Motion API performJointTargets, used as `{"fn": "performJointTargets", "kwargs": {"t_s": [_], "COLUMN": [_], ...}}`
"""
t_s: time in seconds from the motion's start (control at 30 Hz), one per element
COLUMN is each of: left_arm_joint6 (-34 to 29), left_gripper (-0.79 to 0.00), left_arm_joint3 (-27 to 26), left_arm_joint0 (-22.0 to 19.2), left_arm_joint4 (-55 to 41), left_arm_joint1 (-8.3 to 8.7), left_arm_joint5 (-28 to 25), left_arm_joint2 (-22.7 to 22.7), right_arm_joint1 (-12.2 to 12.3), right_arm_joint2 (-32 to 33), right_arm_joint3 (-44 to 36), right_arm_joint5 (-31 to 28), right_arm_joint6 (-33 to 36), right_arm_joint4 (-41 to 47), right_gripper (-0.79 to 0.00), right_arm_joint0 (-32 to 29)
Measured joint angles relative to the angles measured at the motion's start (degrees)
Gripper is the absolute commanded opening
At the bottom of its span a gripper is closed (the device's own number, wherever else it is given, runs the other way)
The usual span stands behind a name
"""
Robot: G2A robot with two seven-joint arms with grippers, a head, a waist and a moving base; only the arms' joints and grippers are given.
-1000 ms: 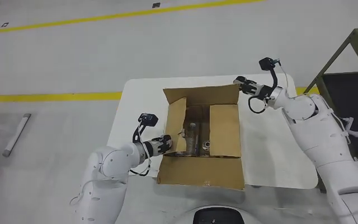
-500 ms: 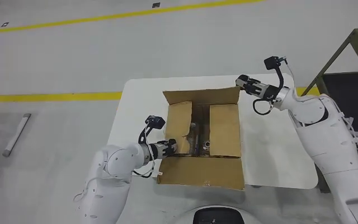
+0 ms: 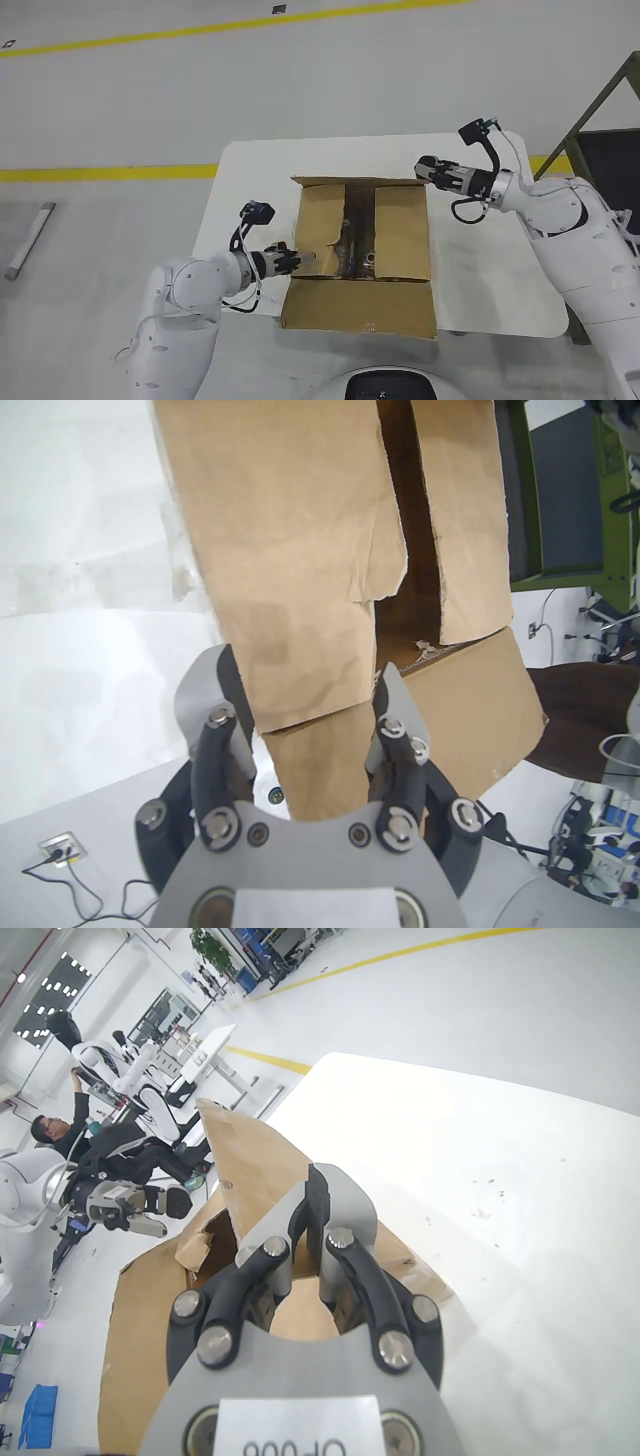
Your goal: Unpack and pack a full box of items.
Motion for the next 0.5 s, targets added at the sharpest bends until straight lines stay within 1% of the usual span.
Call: {"fn": "performJointTargets", "kwargs": {"t_s": [0.2, 0.5], "left_arm_joint6": [-1.52, -1.6], "left_gripper": [0.0, 0.0], "left_arm_joint3": [-0.93, -1.03], "left_arm_joint0": [1.73, 1.86], "left_arm_joint4": [-1.37, -1.34], "left_arm_joint1": [1.15, 1.19], "left_arm_joint5": [4.65, 4.84], "left_arm_joint2": [-8.16, -8.41], "right_arm_joint1": [0.5, 1.02], "right_arm_joint2": [-0.57, -1.8], "right_arm_joint3": [-3.68, -10.0], "right_arm_joint5": [-1.17, -0.58], "right_arm_joint6": [-0.1, -5.75], "right_arm_joint4": [-2.16, -10.15], "right_gripper": [-0.785, -0.785], "right_arm_joint0": [-2.57, -8.94]}}
